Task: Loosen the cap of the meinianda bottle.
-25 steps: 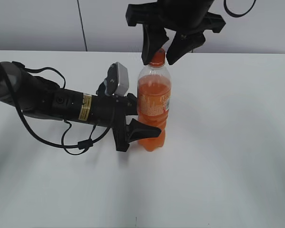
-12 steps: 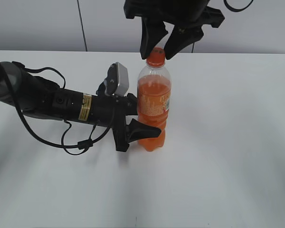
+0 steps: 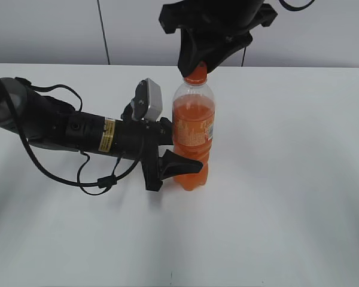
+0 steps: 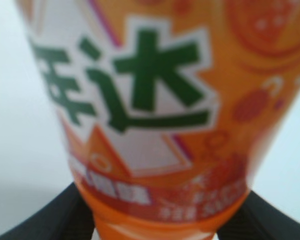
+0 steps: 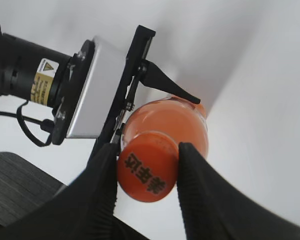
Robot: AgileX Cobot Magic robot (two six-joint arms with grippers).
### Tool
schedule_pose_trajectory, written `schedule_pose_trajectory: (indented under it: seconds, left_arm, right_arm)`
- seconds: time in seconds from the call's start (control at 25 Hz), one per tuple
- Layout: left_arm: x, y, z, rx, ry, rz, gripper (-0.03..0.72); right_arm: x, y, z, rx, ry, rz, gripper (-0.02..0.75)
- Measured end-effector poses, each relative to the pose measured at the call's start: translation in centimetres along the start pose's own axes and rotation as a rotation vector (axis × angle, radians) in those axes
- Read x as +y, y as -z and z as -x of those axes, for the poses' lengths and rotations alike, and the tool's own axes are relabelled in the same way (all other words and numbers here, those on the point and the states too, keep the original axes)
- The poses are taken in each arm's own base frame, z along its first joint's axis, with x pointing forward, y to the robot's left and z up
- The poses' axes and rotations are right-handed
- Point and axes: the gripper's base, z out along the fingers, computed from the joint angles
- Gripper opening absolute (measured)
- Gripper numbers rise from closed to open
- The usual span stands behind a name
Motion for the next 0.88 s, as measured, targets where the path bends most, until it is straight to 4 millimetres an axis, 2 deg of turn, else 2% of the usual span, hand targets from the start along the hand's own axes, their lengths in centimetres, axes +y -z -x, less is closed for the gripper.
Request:
schedule_pose_trajectory:
  seconds: [0.2,0.52,0.68,0.88]
  left_arm:
    - [0.0,0.03,0.0,-0.001,-0.001,-0.002,0.41]
    - [0.03,0.03,0.0,-0.001,0.002,0.001,0.41]
    - [0.04,0.03,0.01,-0.002,0.006,0.003,0.41]
    - [0.04,0.03,0.01,-0.002,0.006,0.003,0.41]
  right_arm:
    - [0.1,0.05,0.03,-0.003,0.367,0.009,0.276]
    - [-0.09,0.15,0.1,0.001,1.067,-0.015,0.272]
    - [-0.15,0.17,0.11,0.011,1.259,-0.03,0.272]
    - [-0.15,0.19,0.13,0.011,1.311,-0.031,0.272]
